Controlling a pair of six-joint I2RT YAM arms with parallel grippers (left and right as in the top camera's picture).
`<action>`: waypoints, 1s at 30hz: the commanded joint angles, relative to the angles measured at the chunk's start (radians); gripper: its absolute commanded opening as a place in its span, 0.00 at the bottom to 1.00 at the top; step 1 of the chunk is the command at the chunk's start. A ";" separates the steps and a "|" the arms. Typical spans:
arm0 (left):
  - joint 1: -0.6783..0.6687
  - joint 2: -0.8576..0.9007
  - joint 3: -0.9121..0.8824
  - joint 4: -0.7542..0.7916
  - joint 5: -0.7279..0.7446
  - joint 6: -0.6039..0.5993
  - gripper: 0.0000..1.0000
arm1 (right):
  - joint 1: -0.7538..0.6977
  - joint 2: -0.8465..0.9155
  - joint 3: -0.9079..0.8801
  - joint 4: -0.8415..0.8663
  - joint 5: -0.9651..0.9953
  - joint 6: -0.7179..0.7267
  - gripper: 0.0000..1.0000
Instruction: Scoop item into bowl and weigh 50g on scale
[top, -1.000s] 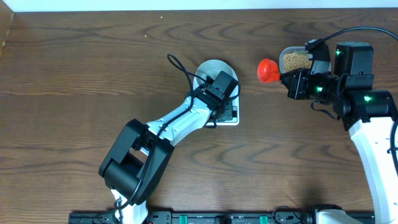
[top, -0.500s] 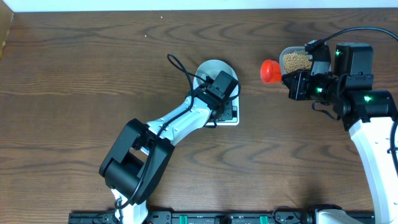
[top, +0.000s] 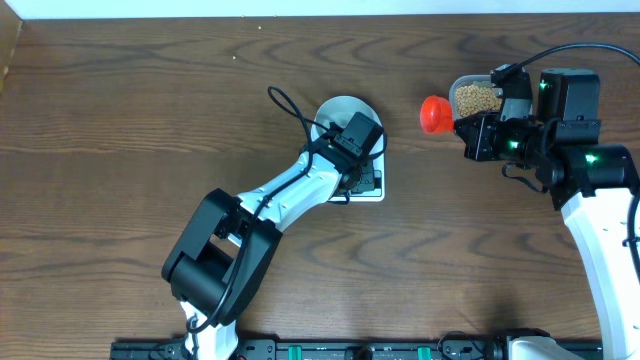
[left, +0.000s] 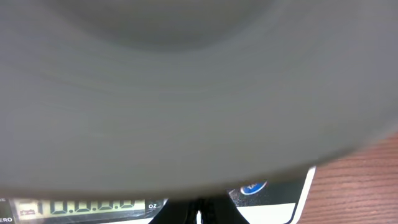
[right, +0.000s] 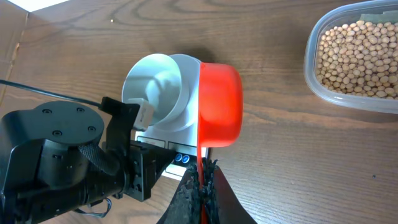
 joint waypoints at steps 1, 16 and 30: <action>0.014 0.103 -0.051 -0.041 -0.009 -0.031 0.07 | -0.004 -0.014 0.017 -0.004 0.000 -0.015 0.01; 0.014 0.068 0.008 -0.070 0.079 0.068 0.07 | -0.004 -0.014 0.017 -0.006 -0.002 -0.014 0.01; 0.012 -0.428 0.010 -0.192 0.092 0.204 0.07 | -0.004 -0.014 0.017 0.019 0.032 -0.015 0.01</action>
